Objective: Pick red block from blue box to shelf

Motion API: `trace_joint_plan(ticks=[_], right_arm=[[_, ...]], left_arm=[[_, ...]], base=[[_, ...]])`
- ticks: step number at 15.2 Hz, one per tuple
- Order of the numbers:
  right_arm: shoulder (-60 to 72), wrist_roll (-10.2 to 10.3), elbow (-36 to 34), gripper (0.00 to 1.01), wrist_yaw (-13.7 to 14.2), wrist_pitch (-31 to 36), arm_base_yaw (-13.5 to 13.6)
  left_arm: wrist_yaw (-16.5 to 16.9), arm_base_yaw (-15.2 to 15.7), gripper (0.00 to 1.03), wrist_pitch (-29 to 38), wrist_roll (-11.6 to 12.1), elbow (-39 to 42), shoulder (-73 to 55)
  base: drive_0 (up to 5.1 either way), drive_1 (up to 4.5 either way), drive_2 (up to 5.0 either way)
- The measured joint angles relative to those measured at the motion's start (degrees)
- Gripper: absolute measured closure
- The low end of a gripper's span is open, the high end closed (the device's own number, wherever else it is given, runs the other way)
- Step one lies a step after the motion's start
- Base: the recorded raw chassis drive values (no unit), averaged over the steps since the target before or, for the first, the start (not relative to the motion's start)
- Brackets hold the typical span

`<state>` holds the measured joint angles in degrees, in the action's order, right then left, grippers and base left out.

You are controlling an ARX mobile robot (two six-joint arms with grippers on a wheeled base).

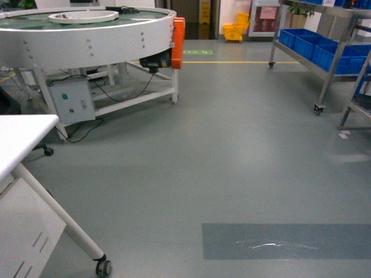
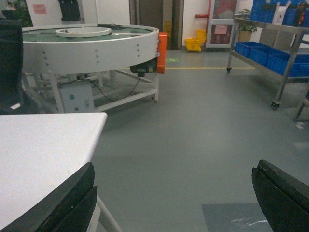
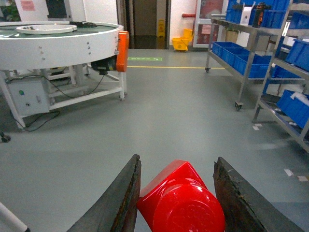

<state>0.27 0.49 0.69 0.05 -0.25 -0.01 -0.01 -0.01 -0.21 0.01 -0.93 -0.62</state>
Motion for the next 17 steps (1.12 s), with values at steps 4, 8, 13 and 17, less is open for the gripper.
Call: trace_joint_plan(ticks=[4, 8, 13, 17], right_arm=[[0.0, 0.0, 0.0, 0.63, 0.02, 0.0, 0.0], [0.0, 0.0, 0.0, 0.63, 0.0, -0.02, 0.0], [0.0, 0.0, 0.0, 0.63, 0.0, 0.04, 0.0], [0.0, 0.0, 0.0, 0.63, 0.0, 0.0, 0.0]], left_arm=[[0.02, -0.04, 0.05, 0.0, 0.0, 0.0, 0.0], [0.0, -0.04, 0.05, 0.0, 0.0, 0.0, 0.0], [0.0, -0.04, 0.05, -0.04, 0.0, 0.0, 0.0], [-0.02, -0.04, 0.05, -0.04, 0.0, 0.0, 0.0]], base=[[-1.4, -1.43, -1.4], [-1.4, -1.43, -1.4], [-1.4, -1.43, -1.4], [-1.4, -1.43, -1.4]])
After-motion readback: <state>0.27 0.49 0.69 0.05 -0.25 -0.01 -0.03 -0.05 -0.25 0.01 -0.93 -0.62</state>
